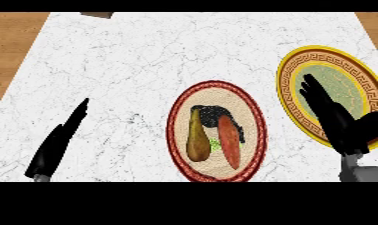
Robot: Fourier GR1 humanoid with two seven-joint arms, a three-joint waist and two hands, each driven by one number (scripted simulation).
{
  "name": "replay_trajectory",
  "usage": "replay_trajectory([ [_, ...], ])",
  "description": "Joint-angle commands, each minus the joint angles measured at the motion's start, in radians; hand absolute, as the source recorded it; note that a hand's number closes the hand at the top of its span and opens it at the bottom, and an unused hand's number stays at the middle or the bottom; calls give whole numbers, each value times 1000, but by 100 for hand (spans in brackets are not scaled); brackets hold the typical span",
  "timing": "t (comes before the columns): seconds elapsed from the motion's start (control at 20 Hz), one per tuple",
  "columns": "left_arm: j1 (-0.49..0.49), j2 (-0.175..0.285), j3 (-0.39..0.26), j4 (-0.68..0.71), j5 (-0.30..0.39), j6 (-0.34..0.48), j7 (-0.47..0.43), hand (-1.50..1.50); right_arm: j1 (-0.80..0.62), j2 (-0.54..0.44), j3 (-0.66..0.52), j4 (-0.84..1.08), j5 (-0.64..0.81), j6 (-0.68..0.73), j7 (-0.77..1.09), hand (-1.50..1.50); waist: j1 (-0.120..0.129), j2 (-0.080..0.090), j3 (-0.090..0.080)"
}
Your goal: Pick the sweet potato from the placemat and place it in the plate
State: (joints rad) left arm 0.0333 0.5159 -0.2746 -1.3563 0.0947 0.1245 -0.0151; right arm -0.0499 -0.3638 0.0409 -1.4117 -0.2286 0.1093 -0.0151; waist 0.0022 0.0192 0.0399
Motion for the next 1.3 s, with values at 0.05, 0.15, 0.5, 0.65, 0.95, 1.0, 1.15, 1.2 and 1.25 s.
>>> replay_trajectory([
  [0.05,-9,-88,-13,-18,25,30,70,0,-143,1,-49,11,-67,51,-12,150,11,-17,-39],
  [0.15,-25,-116,31,-12,110,11,111,0,-275,-3,-53,-29,-83,63,-4,150,34,-16,-39],
  [0.5,-45,-274,19,-39,186,68,184,0,-247,71,-51,98,242,-280,-236,-150,15,-14,-38],
  [0.65,-57,-243,66,-21,207,27,191,0,-190,64,-108,135,146,-160,-415,-150,1,-17,-39],
  [0.95,-42,-274,85,-48,180,16,193,0,-237,-20,-78,103,214,-60,-302,-150,1,-20,-40],
  [1.0,7,-244,95,-57,190,0,168,0,-143,-70,-64,11,219,-25,-308,-150,-4,-22,-40],
  [1.15,-57,-268,67,-57,154,42,196,0,-206,-189,20,47,305,78,-202,-150,-2,-21,-41],
  [1.2,-48,-279,72,-47,163,44,188,0,-243,-230,33,5,306,119,-120,-150,-2,-23,-43],
  [1.25,-70,-306,63,7,149,54,171,0,-217,-222,84,-47,342,124,-107,-150,-16,-23,-44],
])
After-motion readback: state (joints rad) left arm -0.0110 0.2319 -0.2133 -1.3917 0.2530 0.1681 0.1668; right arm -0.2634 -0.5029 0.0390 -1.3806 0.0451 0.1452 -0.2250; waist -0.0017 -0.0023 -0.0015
